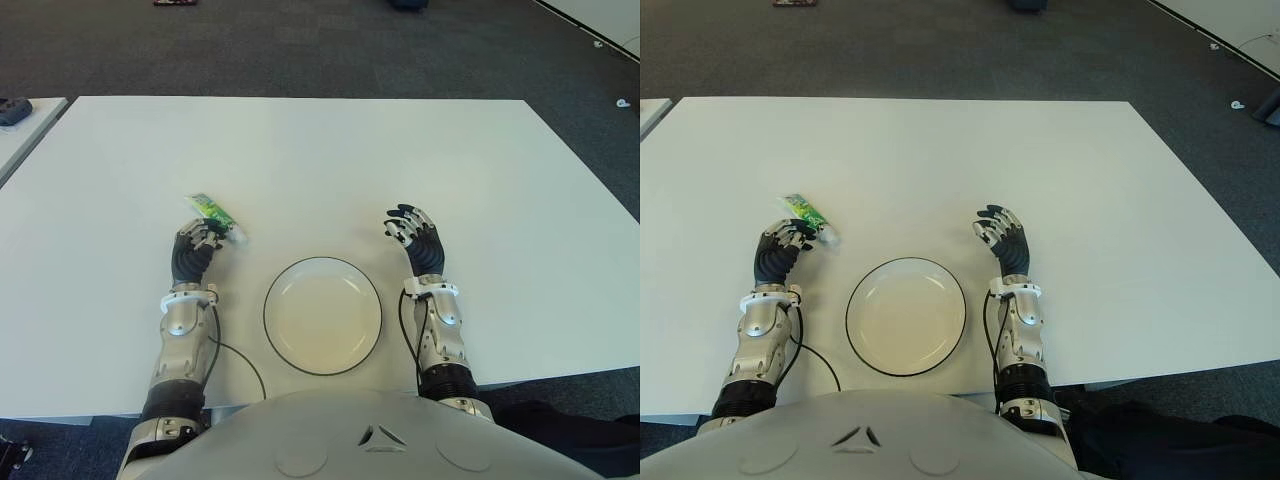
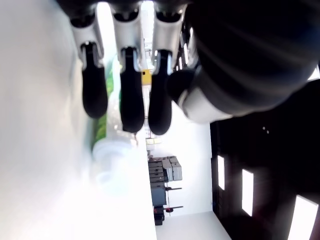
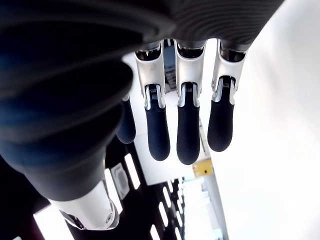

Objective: Put the toothpaste on the table into the plate.

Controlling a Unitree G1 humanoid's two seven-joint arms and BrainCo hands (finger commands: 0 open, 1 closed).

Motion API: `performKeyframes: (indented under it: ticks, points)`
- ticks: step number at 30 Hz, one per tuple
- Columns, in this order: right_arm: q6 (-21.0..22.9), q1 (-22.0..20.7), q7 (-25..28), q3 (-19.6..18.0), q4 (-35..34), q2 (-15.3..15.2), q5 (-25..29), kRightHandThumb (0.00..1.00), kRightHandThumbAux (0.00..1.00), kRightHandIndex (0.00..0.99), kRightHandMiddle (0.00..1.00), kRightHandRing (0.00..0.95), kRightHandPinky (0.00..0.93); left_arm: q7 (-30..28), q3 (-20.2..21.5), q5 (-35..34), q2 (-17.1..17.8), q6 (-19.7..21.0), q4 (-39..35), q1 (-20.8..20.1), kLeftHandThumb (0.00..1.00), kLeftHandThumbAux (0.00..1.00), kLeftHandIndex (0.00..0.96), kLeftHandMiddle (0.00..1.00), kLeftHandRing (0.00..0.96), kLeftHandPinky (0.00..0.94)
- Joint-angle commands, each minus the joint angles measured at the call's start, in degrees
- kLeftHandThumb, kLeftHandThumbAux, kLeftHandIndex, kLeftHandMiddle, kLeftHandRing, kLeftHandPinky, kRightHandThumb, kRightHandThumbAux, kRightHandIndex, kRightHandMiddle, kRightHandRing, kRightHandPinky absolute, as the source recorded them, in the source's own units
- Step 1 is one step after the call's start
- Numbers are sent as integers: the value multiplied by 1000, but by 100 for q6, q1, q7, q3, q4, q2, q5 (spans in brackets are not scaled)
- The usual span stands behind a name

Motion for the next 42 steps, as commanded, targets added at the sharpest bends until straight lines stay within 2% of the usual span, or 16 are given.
performKeyframes:
  ticks: [1, 6, 11, 16, 20, 23, 24, 26, 30, 36, 42]
  points:
    - [89, 24, -60, 28, 31, 24, -38, 172, 833, 308, 400, 430, 457, 181, -180, 525, 187, -245, -173, 67, 703, 717, 428, 496, 502, 509]
    - [67, 2, -103, 23, 96, 33, -62, 175, 832, 319, 401, 427, 454, 499, -409, 1490, 436, -326, -971, 226, 704, 717, 428, 506, 511, 526]
    - [50, -28, -190, 26, 160, 44, -118, 169, 845, 319, 402, 426, 453, 775, -533, 2343, 771, -453, -1497, 344, 708, 713, 428, 498, 497, 499]
    - [-10, -53, -204, 35, 231, 54, -139, 157, 844, 320, 403, 429, 457, 675, -529, 3216, 1401, 3, -1762, 222, 715, 700, 426, 443, 441, 435]
    - [-96, -61, -192, 63, 276, 64, -166, 153, 843, 323, 401, 431, 457, 677, -573, 3738, 2001, 269, -1466, -258, 716, 692, 422, 390, 380, 380]
    - [-117, -65, -190, 78, 291, 68, -177, 149, 845, 324, 400, 430, 455, 930, -687, 4073, 2204, 322, -1408, -380, 716, 690, 420, 359, 345, 355]
    - [-122, -66, -192, 85, 297, 72, -181, 149, 847, 324, 399, 429, 455, 1021, -726, 4170, 2257, 334, -1396, -403, 709, 588, 369, 339, 325, 340]
    - [-113, -69, -214, 102, 303, 78, -193, 149, 851, 324, 398, 427, 454, 1272, -829, 4458, 2433, 368, -1270, -558, 702, 486, 303, 303, 293, 317]
    - [-94, -77, -253, 117, 311, 102, -178, 152, 863, 324, 396, 425, 453, 1584, -1016, 4855, 2785, 419, -954, -917, 686, 367, 184, 212, 211, 246]
    - [-86, -80, -318, 131, 309, 136, -154, 152, 875, 322, 398, 424, 451, 1855, -1340, 5163, 3332, 230, -417, -1369, 630, 286, 34, 64, 58, 78]
    - [-103, -64, -352, 144, 294, 143, -146, 149, 863, 323, 398, 422, 449, 2303, -1768, 5568, 3826, 34, 188, -1774, 589, 235, 3, 6, 6, 10]
